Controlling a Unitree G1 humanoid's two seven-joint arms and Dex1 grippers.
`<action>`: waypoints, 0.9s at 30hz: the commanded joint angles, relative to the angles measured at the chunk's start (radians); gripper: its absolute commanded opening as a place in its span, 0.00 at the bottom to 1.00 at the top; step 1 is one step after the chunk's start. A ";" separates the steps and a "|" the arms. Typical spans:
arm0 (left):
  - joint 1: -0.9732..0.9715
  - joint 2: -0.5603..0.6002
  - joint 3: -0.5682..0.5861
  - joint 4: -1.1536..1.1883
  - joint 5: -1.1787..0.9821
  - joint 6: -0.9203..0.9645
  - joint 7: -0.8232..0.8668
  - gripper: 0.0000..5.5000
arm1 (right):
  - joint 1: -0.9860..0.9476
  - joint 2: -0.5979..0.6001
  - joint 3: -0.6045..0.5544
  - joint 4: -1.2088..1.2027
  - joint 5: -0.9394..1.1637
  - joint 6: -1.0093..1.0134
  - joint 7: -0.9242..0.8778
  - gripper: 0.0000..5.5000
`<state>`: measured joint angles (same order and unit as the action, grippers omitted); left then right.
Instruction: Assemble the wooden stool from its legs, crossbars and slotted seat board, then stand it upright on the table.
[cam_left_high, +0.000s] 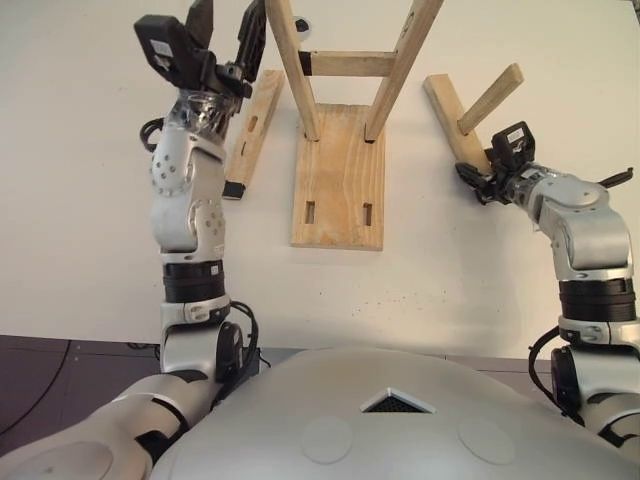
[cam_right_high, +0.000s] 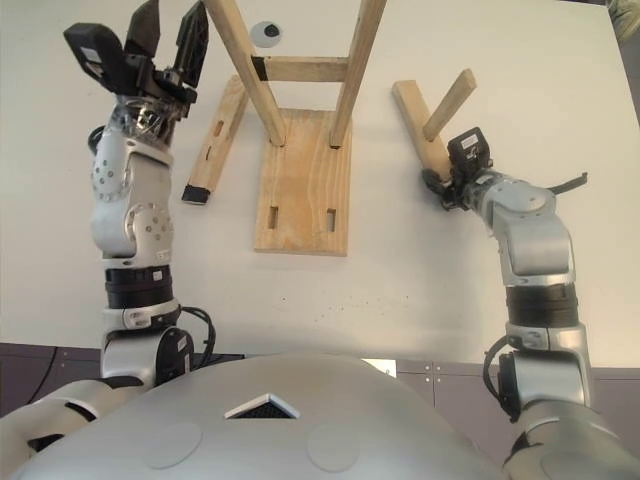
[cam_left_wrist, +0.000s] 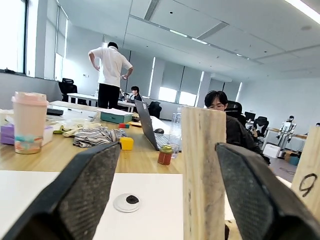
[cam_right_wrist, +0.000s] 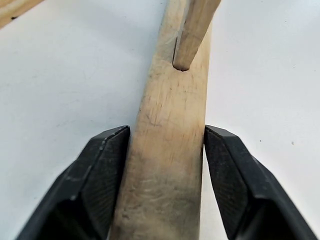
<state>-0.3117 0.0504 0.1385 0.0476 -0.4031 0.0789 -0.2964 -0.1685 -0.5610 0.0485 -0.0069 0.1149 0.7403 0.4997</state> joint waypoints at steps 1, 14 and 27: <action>-0.122 -0.035 0.060 0.125 -0.028 -0.067 0.036 0.63 | -0.041 0.023 -0.026 0.020 0.023 0.054 -0.007 0.38; -0.130 0.155 0.065 -0.084 -0.285 0.287 -0.194 0.63 | -0.454 0.067 -0.374 0.164 0.306 -0.186 0.020 0.37; -0.281 0.142 0.029 -0.146 -0.709 0.701 -0.343 0.63 | -0.507 0.043 -0.365 -0.160 0.915 0.276 0.308 0.37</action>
<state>-0.5639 0.1904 0.1462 -0.0864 -1.0664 0.7427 -0.6557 -0.6701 -0.4951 -0.3304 -0.1335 0.9949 0.9924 0.8051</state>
